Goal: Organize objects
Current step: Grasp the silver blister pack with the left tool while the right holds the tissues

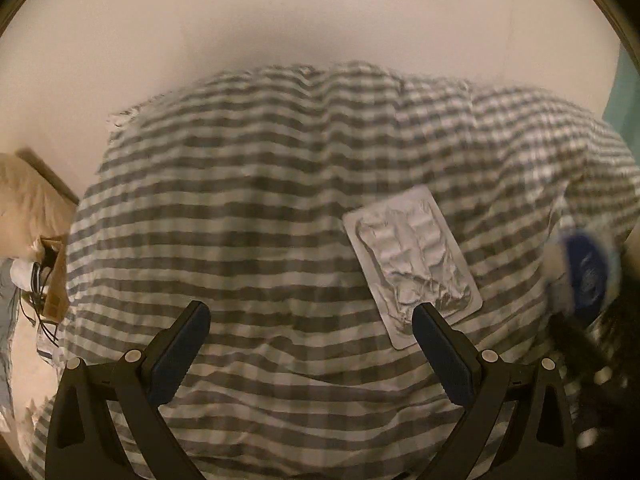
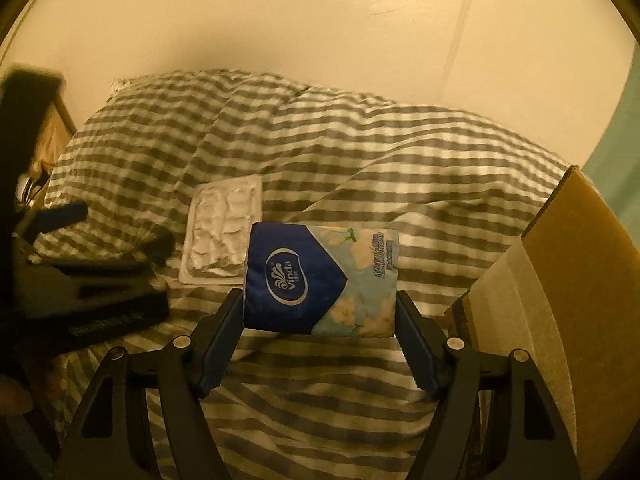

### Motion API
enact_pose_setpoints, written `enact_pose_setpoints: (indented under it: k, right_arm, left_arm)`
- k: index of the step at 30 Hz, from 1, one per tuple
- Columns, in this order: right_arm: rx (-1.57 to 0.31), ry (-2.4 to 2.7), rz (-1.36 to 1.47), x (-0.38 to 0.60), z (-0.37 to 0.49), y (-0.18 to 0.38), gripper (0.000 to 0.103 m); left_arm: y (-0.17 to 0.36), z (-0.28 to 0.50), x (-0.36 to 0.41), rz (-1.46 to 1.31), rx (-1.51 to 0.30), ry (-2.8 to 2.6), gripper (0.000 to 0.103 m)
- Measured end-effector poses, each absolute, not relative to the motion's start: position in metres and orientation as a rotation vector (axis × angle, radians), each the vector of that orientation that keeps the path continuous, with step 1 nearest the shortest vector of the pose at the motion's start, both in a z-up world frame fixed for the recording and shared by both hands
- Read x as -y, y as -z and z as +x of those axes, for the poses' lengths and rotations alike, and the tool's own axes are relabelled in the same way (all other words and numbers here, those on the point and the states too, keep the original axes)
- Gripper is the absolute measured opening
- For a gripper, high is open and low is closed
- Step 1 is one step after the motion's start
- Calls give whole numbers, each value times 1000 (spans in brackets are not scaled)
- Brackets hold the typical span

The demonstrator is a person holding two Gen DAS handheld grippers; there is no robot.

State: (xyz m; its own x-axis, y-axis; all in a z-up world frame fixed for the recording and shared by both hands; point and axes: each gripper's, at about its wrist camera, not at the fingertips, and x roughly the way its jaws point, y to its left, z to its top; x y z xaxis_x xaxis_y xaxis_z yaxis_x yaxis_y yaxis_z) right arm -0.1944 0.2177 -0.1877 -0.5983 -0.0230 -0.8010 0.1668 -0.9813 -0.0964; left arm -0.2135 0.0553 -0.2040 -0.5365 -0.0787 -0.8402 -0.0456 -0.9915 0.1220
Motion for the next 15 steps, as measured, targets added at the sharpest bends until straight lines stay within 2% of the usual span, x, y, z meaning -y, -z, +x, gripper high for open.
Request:
enact_pose_setpoints:
  k: [5,11,15]
  right_arm:
    - [-446,2810,1300,-219,-193,181,72]
    - [-432,2780,1311,-219,-194,186,72]
    - [-476,2789,1327,-215,-193,191,72]
  left_arm:
    - [209,-221,-68,1558,81,2803,103]
    - [226,-243,-70,1629,-83,2817,103]
    - [241,-254,-77,1702,-64,2802,103]
